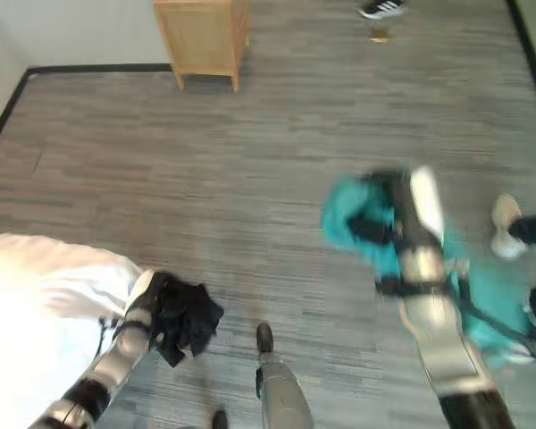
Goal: Pick up bed clothes into laundry basket.
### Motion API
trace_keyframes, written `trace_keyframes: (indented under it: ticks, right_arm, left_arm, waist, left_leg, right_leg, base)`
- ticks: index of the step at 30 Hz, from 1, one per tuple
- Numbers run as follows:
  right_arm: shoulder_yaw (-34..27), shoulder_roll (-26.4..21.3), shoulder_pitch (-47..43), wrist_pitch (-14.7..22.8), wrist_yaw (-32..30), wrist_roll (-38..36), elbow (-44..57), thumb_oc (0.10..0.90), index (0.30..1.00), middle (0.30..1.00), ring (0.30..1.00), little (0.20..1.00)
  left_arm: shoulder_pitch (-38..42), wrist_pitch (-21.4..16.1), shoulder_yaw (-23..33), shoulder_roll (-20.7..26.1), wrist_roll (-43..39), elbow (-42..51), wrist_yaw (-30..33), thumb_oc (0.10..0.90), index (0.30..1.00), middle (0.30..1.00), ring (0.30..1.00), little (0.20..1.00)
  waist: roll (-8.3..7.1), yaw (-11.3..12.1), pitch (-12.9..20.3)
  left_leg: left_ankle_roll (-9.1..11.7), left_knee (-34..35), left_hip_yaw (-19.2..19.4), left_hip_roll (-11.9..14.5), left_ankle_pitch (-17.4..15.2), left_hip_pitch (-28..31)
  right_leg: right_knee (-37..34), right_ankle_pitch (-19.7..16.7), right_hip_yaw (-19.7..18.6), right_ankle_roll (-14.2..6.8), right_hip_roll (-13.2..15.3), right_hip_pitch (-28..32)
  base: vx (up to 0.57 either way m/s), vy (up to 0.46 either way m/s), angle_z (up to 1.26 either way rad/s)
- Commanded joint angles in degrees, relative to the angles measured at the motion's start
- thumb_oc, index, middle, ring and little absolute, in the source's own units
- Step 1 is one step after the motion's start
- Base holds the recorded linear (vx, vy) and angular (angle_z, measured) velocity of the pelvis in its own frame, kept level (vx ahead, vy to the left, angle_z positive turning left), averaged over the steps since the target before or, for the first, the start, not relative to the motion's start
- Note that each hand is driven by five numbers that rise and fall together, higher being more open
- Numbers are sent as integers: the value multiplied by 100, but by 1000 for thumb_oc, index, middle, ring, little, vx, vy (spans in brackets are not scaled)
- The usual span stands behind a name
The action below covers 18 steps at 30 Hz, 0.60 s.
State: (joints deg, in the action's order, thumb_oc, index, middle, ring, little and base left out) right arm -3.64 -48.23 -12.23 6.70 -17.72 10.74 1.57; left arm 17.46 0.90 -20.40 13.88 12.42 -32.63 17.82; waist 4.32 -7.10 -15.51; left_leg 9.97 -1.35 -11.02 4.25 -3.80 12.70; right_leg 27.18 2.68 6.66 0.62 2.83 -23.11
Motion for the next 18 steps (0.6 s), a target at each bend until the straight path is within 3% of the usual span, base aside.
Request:
trace_keyframes:
  ticks: [1,2,3,5,7,8,9,10,12,14,16,18]
  right_arm:
    - [-421,-177,188,-133,-285,405,-195,400,300,300,300,300]
    - [-416,-228,177,-154,-206,493,63,400,300,300,300,300]
    - [-441,-254,137,-114,-306,463,193,400,300,300,300,300]
    - [-439,-259,30,-116,-426,476,258,400,300,300,300,300]
    - [-470,-310,7,-117,-423,525,337,400,300,300,300,300]
    - [-488,-384,-33,-125,-434,547,391,400,300,300,300,300]
    - [-516,-521,-89,-143,-417,662,552,400,300,300,300,300]
    - [-627,-617,-51,-92,-460,717,652,400,300,300,300,300]
    - [-696,-779,-1,-133,-517,827,674,400,300,300,300,300]
    - [-720,-953,-170,-216,-531,968,649,400,300,300,300,300]
    - [-568,-1020,-387,-301,-517,1043,602,400,300,300,300,300]
    - [-516,-909,-393,-379,-401,1082,645,400,300,300,300,300]
  left_arm:
    - [-56,-491,-35,467,217,629,374,400,300,300,300,300]
    - [-286,-495,30,459,164,850,322,400,300,300,300,300]
    - [-355,-516,54,473,121,996,336,400,300,300,300,300]
    - [-538,-560,94,532,42,1315,291,400,300,300,300,300]
    - [-597,-570,147,580,18,1440,296,400,300,300,300,300]
    - [-681,-570,167,551,-42,1422,291,400,300,300,300,300]
    - [-773,-584,182,501,-45,1444,289,400,300,300,300,300]
    - [-920,-625,196,478,-41,1480,253,400,300,300,300,300]
    - [-1055,-680,183,420,-39,1534,171,400,300,300,300,300]
    - [-1108,-720,156,396,-101,1678,124,400,300,300,300,300]
    - [-1120,-721,141,308,-215,1737,106,400,300,300,300,300]
    - [-989,-660,120,287,-297,1800,120,400,300,300,300,300]
  waist:
    - [-190,-3,467]
    - [-160,40,459]
    - [-234,141,317]
    - [-455,309,193]
    - [-554,401,156]
    - [-561,495,151]
    - [-466,590,174]
    - [-277,639,280]
    - [-37,771,393]
    - [121,894,450]
    - [337,969,543]
    - [293,998,653]
  left_leg:
    - [-356,323,379,176,-545,28]
    - [-170,-1243,537,403,404,-625]
    - [-334,-2071,489,391,711,-1045]
    - [-544,-2967,583,282,724,-1625]
    - [-588,-3146,639,178,708,-1950]
    - [-591,-3084,705,48,488,-2192]
    - [-568,-2563,814,-270,257,-2432]
    - [-598,-1465,903,-631,179,-2382]
    - [-636,-19,1115,-949,745,-2255]
    - [-545,508,1379,-1166,1115,-2578]
    - [-608,635,1275,-1115,1216,-2385]
    - [-620,614,1155,-1019,1257,-2252]
  right_leg:
    - [-2902,-951,-410,-1093,-178,648]
    - [-2824,-844,-428,-981,-92,1044]
    - [-2791,-768,-512,-881,-58,1235]
    - [-2946,-681,-703,-735,58,1629]
    - [-3012,-670,-808,-702,149,1764]
    - [-3072,-571,-851,-681,169,1943]
    - [-3086,-420,-945,-653,164,2149]
    - [-3091,-312,-990,-659,23,2241]
    - [-3150,-48,-1054,-615,-187,2618]
    - [-3108,301,-1195,-554,-322,3128]
    - [-2885,523,-1363,-564,-375,3264]
    - [-2360,794,-1449,-640,-187,3437]
  base:
    - [339,-310,123]
    - [324,-335,82]
    - [401,-459,32]
    - [191,-289,-11]
    - [184,-160,-75]
    - [486,-176,-66]
    - [672,-123,-51]
    - [747,-91,-57]
    - [632,-101,-36]
    - [617,-94,-28]
    - [551,34,-59]
    - [656,48,-61]
